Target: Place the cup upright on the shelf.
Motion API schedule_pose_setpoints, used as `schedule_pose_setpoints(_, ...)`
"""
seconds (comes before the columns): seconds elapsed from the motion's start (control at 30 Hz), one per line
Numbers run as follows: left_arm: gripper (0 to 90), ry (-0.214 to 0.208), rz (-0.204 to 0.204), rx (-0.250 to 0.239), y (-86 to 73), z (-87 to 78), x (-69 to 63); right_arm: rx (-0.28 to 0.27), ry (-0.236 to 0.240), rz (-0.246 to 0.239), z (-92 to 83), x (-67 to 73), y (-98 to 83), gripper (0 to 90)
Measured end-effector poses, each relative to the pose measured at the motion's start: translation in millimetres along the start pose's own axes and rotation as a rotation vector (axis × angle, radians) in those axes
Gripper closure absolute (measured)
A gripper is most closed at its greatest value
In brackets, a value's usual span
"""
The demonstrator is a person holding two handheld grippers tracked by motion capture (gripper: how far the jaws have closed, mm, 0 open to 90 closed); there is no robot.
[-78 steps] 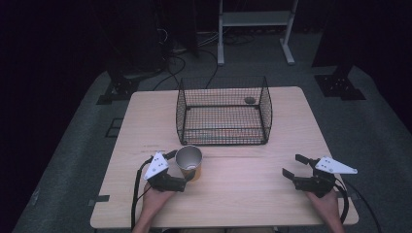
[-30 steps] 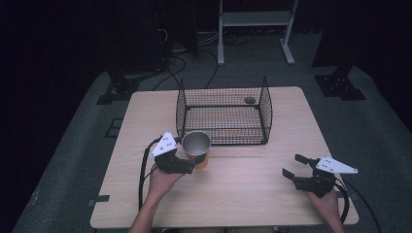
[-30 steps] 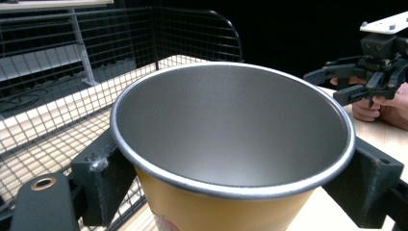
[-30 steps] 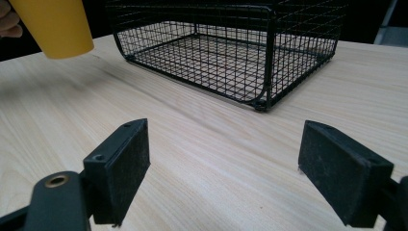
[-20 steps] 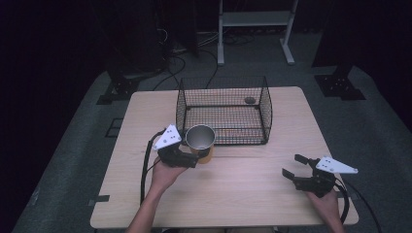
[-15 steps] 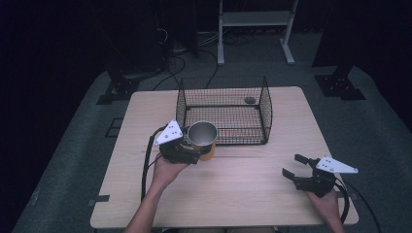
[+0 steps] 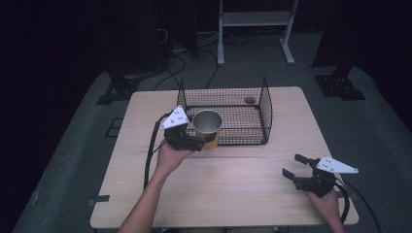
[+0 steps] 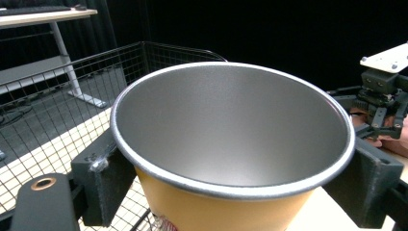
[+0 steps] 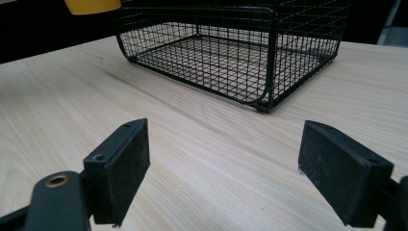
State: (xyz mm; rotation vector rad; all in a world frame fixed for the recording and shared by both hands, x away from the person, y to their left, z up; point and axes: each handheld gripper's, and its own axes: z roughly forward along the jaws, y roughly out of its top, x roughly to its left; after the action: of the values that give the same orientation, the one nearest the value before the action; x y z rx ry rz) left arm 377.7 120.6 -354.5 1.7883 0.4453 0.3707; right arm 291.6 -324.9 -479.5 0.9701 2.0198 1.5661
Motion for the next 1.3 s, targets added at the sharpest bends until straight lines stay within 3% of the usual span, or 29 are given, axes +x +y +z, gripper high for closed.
schedule_pose_setpoints(0.83,13.5,-0.014,0.010,0.030,29.1,40.4,29.3,-0.008,0.018,0.007,-0.3,-1.2,-0.2,17.2)
schedule_pose_setpoints(1.3,13.5,-0.018,0.007,0.042,37.2,60.1,45.3,-0.010,0.022,0.014,-0.5,-1.7,-0.2,17.2)
